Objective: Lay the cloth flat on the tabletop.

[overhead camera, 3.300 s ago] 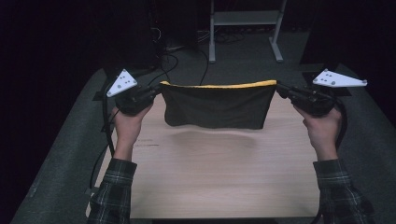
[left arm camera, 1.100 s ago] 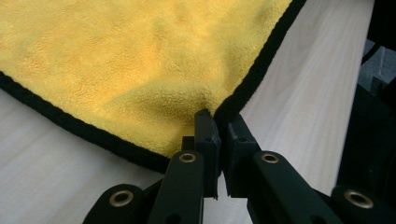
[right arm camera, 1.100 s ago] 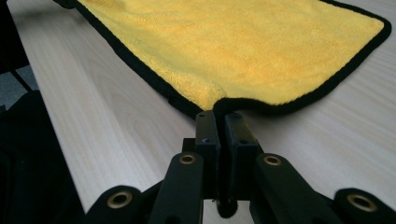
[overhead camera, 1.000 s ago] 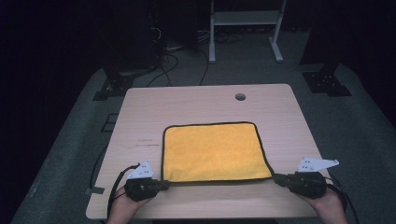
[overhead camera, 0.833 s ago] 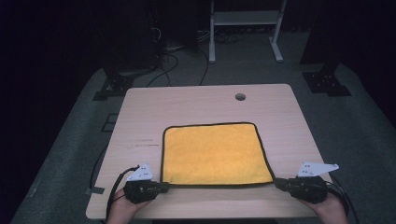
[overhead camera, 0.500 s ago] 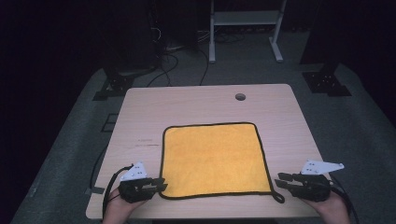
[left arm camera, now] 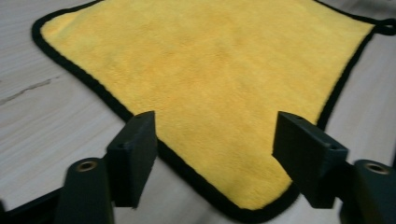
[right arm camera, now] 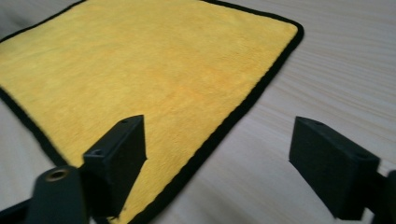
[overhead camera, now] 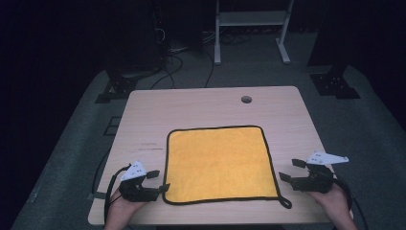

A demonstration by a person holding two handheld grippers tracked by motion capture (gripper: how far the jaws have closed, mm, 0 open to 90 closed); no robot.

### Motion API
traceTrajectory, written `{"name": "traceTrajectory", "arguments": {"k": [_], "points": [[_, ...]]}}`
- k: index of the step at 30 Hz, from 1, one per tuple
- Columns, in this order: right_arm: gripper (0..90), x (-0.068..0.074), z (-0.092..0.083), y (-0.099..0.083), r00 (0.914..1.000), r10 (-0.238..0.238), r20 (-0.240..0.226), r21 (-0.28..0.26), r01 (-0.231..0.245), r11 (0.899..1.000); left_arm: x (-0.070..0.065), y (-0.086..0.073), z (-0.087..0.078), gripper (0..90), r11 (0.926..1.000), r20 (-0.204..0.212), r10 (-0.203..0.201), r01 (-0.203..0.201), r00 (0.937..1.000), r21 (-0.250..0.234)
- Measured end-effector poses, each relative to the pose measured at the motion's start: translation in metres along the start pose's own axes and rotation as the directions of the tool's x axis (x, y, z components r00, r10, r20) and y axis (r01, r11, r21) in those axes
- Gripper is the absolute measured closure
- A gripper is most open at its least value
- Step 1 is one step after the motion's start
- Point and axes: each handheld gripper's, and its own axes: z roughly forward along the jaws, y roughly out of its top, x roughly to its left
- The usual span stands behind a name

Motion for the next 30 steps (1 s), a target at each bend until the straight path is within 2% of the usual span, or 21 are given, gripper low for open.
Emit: {"name": "traceTrajectory", "arguments": {"k": [4,7,10,13,15,17,18,21,25,27,29,30], "points": [[12.8,-0.015,0.016,0.004,0.9985,0.042,0.035,0.016,-0.043,0.999,0.009,0.003,0.012,20.9,0.9996,-0.042,-0.026,0.027,0.9988,0.012],[12.6,-0.024,0.027,0.006,0.9946,0.045,0.094,0.026,-0.047,0.999,0.016,0.005,0.02,17.5,0.9992,-0.069,-0.034,0.035,0.997,0.017],[10.4,-0.031,0.035,0.006,0.9907,0.053,0.125,0.044,-0.059,0.997,0.024,0.007,0.026,11.7,0.9985,-0.103,-0.043,0.046,0.9937,0.028],[9.6,-0.04,0.042,0.004,0.9838,0.058,0.169,0.066,-0.071,0.995,0.033,0.007,0.028,11.1,0.9978,-0.13,-0.062,0.065,0.9895,0.013],[9.6,-0.044,0.045,0.003,0.9807,0.07,0.183,0.08,-0.086,0.993,0.038,0.009,0.031,9.3,0.9972,-0.154,-0.07,0.073,0.9855,0.014],[9.6,-0.048,0.05,0.001,0.9744,0.057,0.218,0.096,-0.08,0.992,0.043,0.01,0.035,8.7,0.9969,-0.176,-0.073,0.077,0.9818,0.018],[9.5,-0.048,0.051,0.001,0.9726,0.057,0.225,0.1,-0.082,0.992,0.045,0.011,0.039,7.5,0.996,-0.196,-0.081,0.087,0.9772,0.021],[9.1,-0.051,0.056,0.0,0.9644,0.042,0.261,0.117,-0.075,0.99,0.053,0.013,0.047,2.6,0.995,-0.232,-0.083,0.093,0.9693,0.036],[7.0,-0.053,0.059,-0.002,0.9601,0.057,0.274,0.122,-0.093,0.988,0.061,0.016,0.056,1.0,0.9913,-0.269,-0.083,0.107,0.9597,0.076],[6.9,-0.054,0.058,-0.003,0.9579,0.061,0.281,0.12,-0.098,0.988,0.064,0.019,0.062,1.0,0.9891,-0.298,-0.079,0.112,0.9513,0.096],[5.6,-0.055,0.058,-0.003,0.955,0.068,0.289,0.119,-0.106,0.987,0.065,0.02,0.067,1.0,0.9877,-0.314,-0.078,0.116,0.9462,0.105],[5.6,-0.055,0.058,-0.003,0.9548,0.069,0.289,0.118,-0.107,0.987,0.066,0.019,0.069,1.0,0.9866,-0.314,-0.075,0.116,0.9466,0.114]]}}
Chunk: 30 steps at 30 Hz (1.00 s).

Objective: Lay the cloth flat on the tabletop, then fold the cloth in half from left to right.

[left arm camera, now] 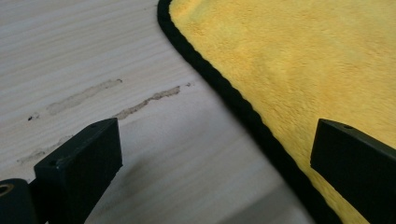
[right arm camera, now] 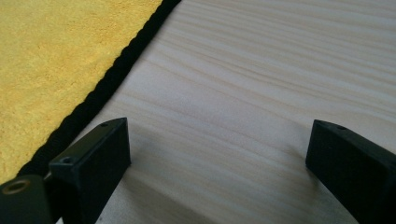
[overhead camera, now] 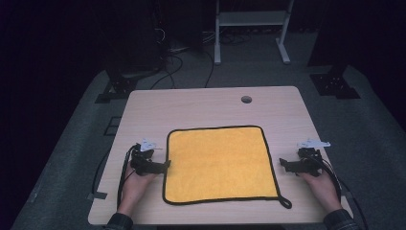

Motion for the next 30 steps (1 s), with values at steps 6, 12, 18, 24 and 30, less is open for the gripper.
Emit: {"name": "traceTrajectory", "arguments": {"k": [6,12,18,24,30], "points": [[5.4,0.0,0.0,0.0,1.0,-0.001,0.001,0.001,0.001,1.0,0.002,-0.002,0.006,0.0,0.9997,-0.007,-0.023,0.023,0.9997,-0.001],[5.4,0.0,0.0,0.0,1.0,-0.003,-0.001,0.002,0.003,1.0,0.002,-0.001,0.007,0.0,0.9996,-0.008,-0.028,0.028,0.9996,-0.01],[5.4,0.001,0.0,0.0,1.0,-0.007,-0.006,0.001,0.007,1.0,0.001,-0.001,0.007,0.0,0.9997,-0.007,-0.02,0.02,0.9998,-0.016],[5.4,0.001,0.0,0.0,1.0,-0.008,-0.006,0.001,0.008,1.0,-0.003,0.003,0.004,18.2,0.9998,0.01,-0.015,0.015,0.9998,-0.016],[5.4,0.001,0.0,0.0,0.9999,-0.008,-0.007,0.001,0.008,1.0,-0.01,0.008,0.004,45.5,0.9995,0.03,-0.02,0.021,0.9993,-0.025]]}}
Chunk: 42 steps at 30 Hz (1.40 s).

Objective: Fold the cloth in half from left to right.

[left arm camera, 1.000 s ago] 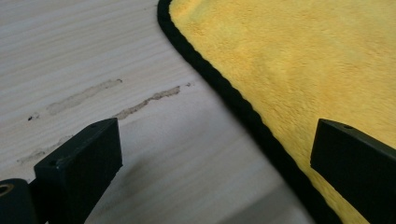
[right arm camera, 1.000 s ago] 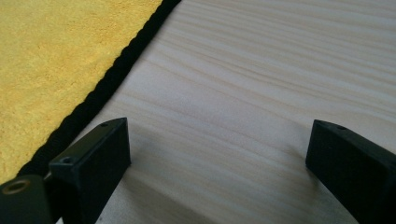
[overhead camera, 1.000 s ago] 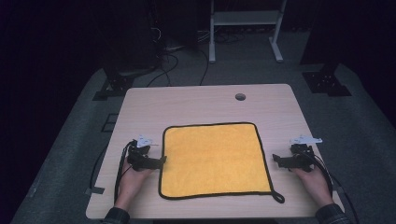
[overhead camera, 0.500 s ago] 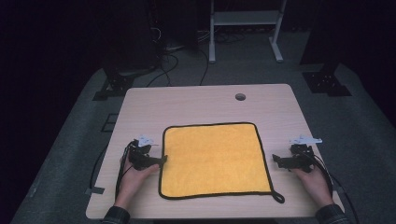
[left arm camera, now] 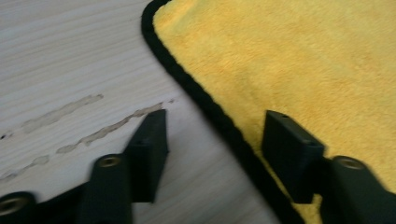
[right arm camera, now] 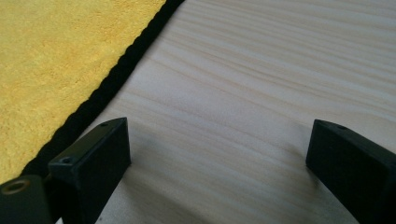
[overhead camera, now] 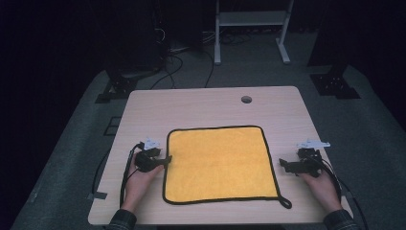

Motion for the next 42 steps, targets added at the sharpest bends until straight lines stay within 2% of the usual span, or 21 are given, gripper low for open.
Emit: {"name": "traceTrajectory", "arguments": {"k": [3,7,10,12,14,17,21,25,30,32,35,37,42], "points": [[5.4,0.0,0.0,0.0,1.0,-0.002,-0.003,0.0,0.002,1.0,-0.003,0.0,0.001,58.8,0.9999,-0.003,-0.007,0.007,1.0,-0.016],[5.4,0.001,0.0,0.0,1.0,-0.003,-0.006,0.001,0.003,1.0,-0.004,0.002,0.0,69.7,0.9994,0.017,-0.033,0.033,0.9993,0.006],[5.4,0.001,0.0,0.0,1.0,-0.004,-0.007,0.001,0.004,1.0,-0.002,0.003,-0.002,76.9,0.9961,0.038,-0.084,0.083,0.9958,0.029],[5.4,0.001,0.0,0.0,1.0,-0.004,-0.007,0.001,0.004,1.0,0.001,0.003,-0.002,81.7,0.992,0.065,-0.123,0.121,0.9903,0.036],[5.4,0.001,0.0,0.0,0.9999,-0.005,-0.009,0.0,0.005,1.0,0.002,0.002,-0.002,85.6,0.9893,0.08,-0.143,0.141,0.9864,0.039],[5.4,0.001,0.0,0.0,0.9999,-0.006,-0.009,0.0,0.006,1.0,0.003,0.002,-0.002,87.5,0.9884,0.086,-0.149,0.145,0.9852,0.046],[5.4,0.001,0.0,0.0,1.0,-0.005,-0.009,0.001,0.005,1.0,0.007,0.003,-0.002,88.2,0.9834,0.105,-0.178,0.173,0.9784,0.055],[5.4,0.001,0.0,0.0,0.9999,-0.007,-0.009,0.001,0.007,1.0,0.011,0.004,-0.006,88.5,0.9814,0.109,-0.189,0.184,0.9758,0.055],[5.4,0.001,0.0,0.0,0.9999,-0.009,-0.013,0.001,0.009,1.0,0.018,0.004,-0.012,88.6,0.9801,0.101,-0.197,0.192,0.9752,0.049],[5.4,0.001,-0.001,0.0,0.9999,-0.01,-0.013,0.001,0.01,1.0,0.023,0.004,-0.016,88.6,0.9801,0.083,-0.197,0.194,0.977,0.044],[5.4,0.001,-0.001,0.0,0.9999,-0.01,-0.013,0.001,0.01,1.0,0.032,0.002,-0.023,88.6,0.9769,0.062,-0.213,0.211,0.9752,0.036],[5.4,0.001,-0.001,0.0,0.9999,-0.009,-0.013,0.001,0.009,1.0,0.036,0.0,-0.026,88.6,0.9771,0.049,-0.211,0.209,0.9763,0.04],[5.4,0.001,-0.001,0.0,0.9999,-0.009,-0.013,0.001,0.009,1.0,0.038,0.001,-0.031,88.6,0.9753,0.07,-0.22,0.219,0.9729,0.03]]}}
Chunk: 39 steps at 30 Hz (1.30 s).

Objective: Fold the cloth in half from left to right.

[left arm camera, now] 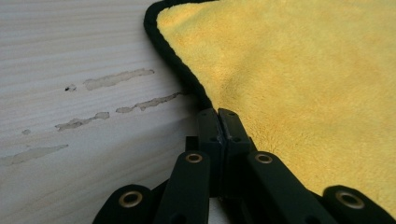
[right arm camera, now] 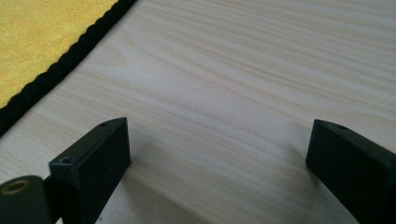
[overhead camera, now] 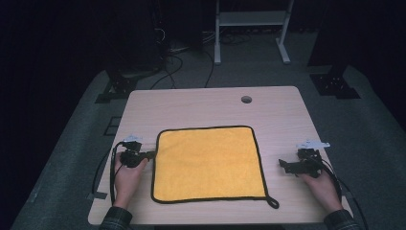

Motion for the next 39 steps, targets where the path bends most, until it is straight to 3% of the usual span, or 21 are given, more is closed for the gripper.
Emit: {"name": "traceTrajectory", "arguments": {"k": [5,10,17,23,39], "points": [[5.4,0.0,0.0,0.0,1.0,0.0,0.0,0.0,0.0,1.0,-0.008,0.006,-0.006,88.6,0.9993,0.023,0.004,-0.003,0.9997,-0.037],[5.4,0.0,0.0,0.0,1.0,0.0,0.0,0.0,0.0,1.0,-0.023,0.014,-0.005,88.5,0.9982,0.083,0.011,-0.006,0.9965,-0.059],[5.4,0.0,0.0,0.0,1.0,0.004,-0.001,0.001,-0.004,1.0,-0.044,0.026,0.003,88.5,0.9972,0.147,0.036,-0.026,0.9884,-0.07],[5.4,0.0,0.0,0.0,1.0,0.003,-0.001,0.001,-0.003,1.0,-0.061,0.036,0.015,88.5,0.9968,0.201,0.056,-0.043,0.9779,-0.068],[5.4,0.0,0.0,0.0,1.0,0.003,0.0,0.002,-0.003,1.0,-0.099,0.055,0.048,88.5,0.9947,0.269,0.101,-0.092,0.9578,-0.046]]}}
